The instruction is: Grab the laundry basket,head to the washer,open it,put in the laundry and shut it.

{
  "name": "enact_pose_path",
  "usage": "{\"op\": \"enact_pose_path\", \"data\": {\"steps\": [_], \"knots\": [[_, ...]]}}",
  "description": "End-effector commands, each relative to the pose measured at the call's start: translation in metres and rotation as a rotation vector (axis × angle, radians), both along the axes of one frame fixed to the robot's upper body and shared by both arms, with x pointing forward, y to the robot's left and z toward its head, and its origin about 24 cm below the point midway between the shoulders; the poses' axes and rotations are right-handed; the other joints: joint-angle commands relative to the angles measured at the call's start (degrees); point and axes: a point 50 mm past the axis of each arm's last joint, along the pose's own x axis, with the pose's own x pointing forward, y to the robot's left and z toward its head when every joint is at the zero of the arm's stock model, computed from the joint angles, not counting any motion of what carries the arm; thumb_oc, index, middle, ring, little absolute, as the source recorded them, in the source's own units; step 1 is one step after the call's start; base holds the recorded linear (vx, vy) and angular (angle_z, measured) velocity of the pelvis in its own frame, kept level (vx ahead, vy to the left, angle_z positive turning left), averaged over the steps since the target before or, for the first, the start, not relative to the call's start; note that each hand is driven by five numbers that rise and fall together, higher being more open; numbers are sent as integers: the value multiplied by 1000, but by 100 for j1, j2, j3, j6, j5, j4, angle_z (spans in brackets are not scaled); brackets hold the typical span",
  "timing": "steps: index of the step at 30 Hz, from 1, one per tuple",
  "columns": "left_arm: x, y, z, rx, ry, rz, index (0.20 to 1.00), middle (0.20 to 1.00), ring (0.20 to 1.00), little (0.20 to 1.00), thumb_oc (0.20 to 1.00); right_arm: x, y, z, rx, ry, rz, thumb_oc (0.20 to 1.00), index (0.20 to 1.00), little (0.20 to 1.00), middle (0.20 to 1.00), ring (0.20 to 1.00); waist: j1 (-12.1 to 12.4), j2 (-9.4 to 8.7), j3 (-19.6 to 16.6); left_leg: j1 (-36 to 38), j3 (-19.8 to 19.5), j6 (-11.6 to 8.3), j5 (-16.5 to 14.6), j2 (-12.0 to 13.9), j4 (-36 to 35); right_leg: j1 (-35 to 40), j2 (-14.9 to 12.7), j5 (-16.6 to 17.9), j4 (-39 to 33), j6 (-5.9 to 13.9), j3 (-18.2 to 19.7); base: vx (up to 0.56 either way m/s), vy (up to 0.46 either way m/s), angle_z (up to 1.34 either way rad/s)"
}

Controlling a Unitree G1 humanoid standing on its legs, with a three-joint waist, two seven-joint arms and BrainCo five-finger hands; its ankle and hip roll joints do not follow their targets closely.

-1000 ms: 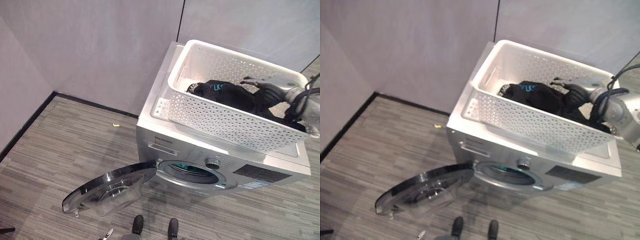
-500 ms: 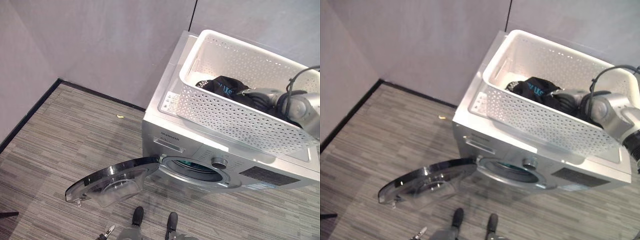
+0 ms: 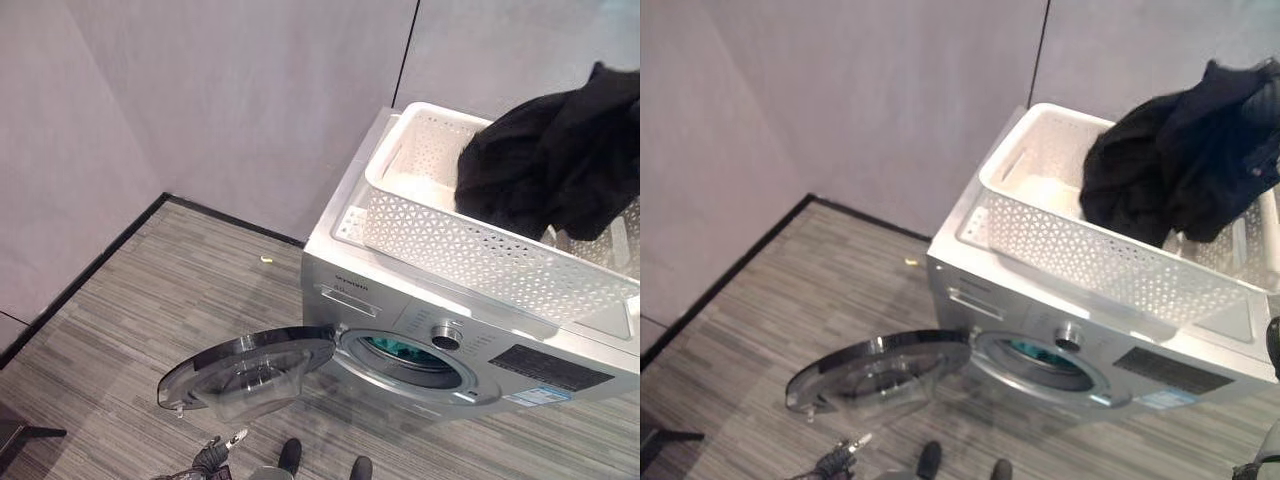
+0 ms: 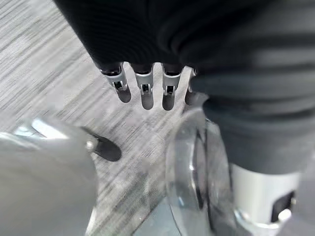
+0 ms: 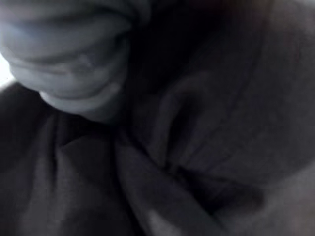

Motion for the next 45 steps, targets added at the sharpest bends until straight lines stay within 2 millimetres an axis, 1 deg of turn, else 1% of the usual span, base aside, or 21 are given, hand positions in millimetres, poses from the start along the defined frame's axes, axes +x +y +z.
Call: {"op": "enact_pose_path", "data": {"steps": [1,3,6,11,12,14,16,17,18,22,23,26,30,31,32,33,34,37,39,42,45], "knots": [[-9,34,6,168,49,-99,1000,1000,1000,1000,1000,-22,2,68,159,-389,24,200,200,200,200,200,182,-433,-443,-217,-232,-444,199,376,-80,437,-681,103,-9,604,-159,-12,-13,33],[-10,38,7,182,48,-93,1000,1000,1000,1000,1000,-28,14,95,260,-550,90,200,200,200,200,200,223,-395,-508,-178,-289,-457,185,368,-80,532,-654,44,-9,582,-233,-15,-18,25],[-7,43,11,172,7,-67,1000,1000,1000,1000,1000,-28,37,119,364,-684,221,200,200,200,200,200,283,-335,-619,-204,-397,-453,231,329,-80,570,-653,31,-9,575,-326,-23,-1,17],[-7,43,11,170,8,-65,1000,1000,1000,1000,1000,-28,38,119,364,-683,222,200,200,200,200,200,265,-327,-629,-212,-409,-454,233,327,-80,569,-652,29,-9,575,-339,-12,7,14],[40,68,87,74,-444,-52,1000,1000,1000,1000,1000,-26,114,156,454,-862,566,200,200,200,200,200,471,-154,-760,-158,-519,-444,241,298,-80,703,-646,-23,-9,565,-458,-47,21,5],[52,75,130,48,-609,-93,1000,1000,1000,1000,1000,-24,141,162,515,-892,684,200,200,200,200,200,532,-144,-830,-174,-578,-451,259,275,-80,717,-651,-30,-9,565,-502,-26,8,-3],[63,81,175,21,-748,-156,1000,1000,1000,1000,1000,-25,172,168,479,-880,775,200,200,200,200,200,590,-160,-905,-175,-627,-470,274,259,-80,747,-652,-48,-9,564,-553,-9,-8,13],[63,81,175,21,-747,-155,1000,1000,1000,1000,1000,-24,173,168,480,-881,775,200,200,200,200,200,576,-165,-911,-183,-632,-469,279,255,-80,742,-654,-46,-9,565,-559,15,-21,18],[72,77,195,9,-819,-211,1000,1000,1000,1000,1000,-27,188,173,466,-888,829,200,200,200,200,200,603,-182,-938,-158,-645,-489,244,263,-80,781,-645,-87,-9,560,-571,6,-6,27],[91,68,232,-11,-970,-269,1000,1000,1000,1000,1000,-33,212,179,505,-906,942,200,200,200,200,200,599,-243,-1009,-122,-709,-505,237,240,-80,835,-623,-124,-9,539,-583,14,-17,24],[101,57,250,-29,-1063,-306,1000,1000,1000,1000,1000,-36,225,179,558,-916,1022,200,200,200,200,200,563,-261,-1036,-113,-714,-506,229,241,-80,841,-622,-133,-9,529,-569,0,0,0],[117,27,281,-144,-1248,-344,1000,1000,1000,1000,1000,-32,261,166,649,-843,1188,200,200,200,200,200,367,-266,-1048,-80,-580,-472,221,267,-80,774,-625,-66,-9,503,-415,-23,6,-8],[125,18,284,-160,-1289,-335,1000,1000,1000,1000,1000,-29,271,156,714,-810,1244,200,200,200,200,200,289,-249,-1020,-30,-478,-462,190,301,-80,739,-610,-44,-9,489,-304,-12,0,-28],[130,10,288,-186,-1319,-334,1000,1000,1000,1000,1000,-27,291,142,799,-745,1351,200,200,200,200,200,183,-216,-964,8,-389,-450,172,325,-80,718,-603,-26,-9,474,-190,-10,5,-27],[130,10,288,-186,-1319,-334,1000,1000,1000,1000,1000,-27,291,141,800,-744,1351,200,200,200,200,200,190,-215,-965,13,-382,-449,170,327,-80,719,-602,-25,-9,474,-184,-17,2,-25],[132,6,288,-214,-1329,-315,1000,1000,1000,1000,1000,-29,303,132,844,-713,1410,200,200,200,200,200,148,-204,-931,23,-356,-445,165,334,-80,707,-599,-17,-9,463,-151,-22,-6,-21],[134,3,289,-241,-1344,-295,1000,1000,1000,1000,1000,-39,320,123,830,-670,1508,200,200,200,200,200,93,-185,-895,45,-297,-443,158,359,-80,690,-597,-5,-9,456,-90,-22,-6,-23],[137,-7,290,-295,-1352,-301,1000,1000,1000,1000,1000,-43,327,110,835,-630,1562,200,200,200,200,200,44,-156,-859,64,-252,-434,145,374,-80,673,-592,2,-9,450,-37,-24,1,-18],[143,-27,297,-370,-1366,-350,1000,1000,1000,1000,1000,-40,335,85,870,-534,1594,200,200,200,200,200,-33,-126,-817,91,-195,-424,135,379,-80,660,-594,25,-9,445,-1,-27,2,-9],[149,-42,306,-425,-1398,-379,1000,1000,1000,1000,1000,-42,344,66,878,-438,1647,200,200,200,200,200,-80,-110,-784,101,-173,-428,143,381,-80,661,-594,31,-9,442,21,-21,-2,-7],[153,-53,316,-472,-1436,-383,1000,1000,1000,1000,1000,-48,345,56,826,-401,1667,200,200,200,200,200,-122,-100,-754,104,-153,-429,145,382,-80,653,-596,38,-9,440,36,0,0,0]]}}
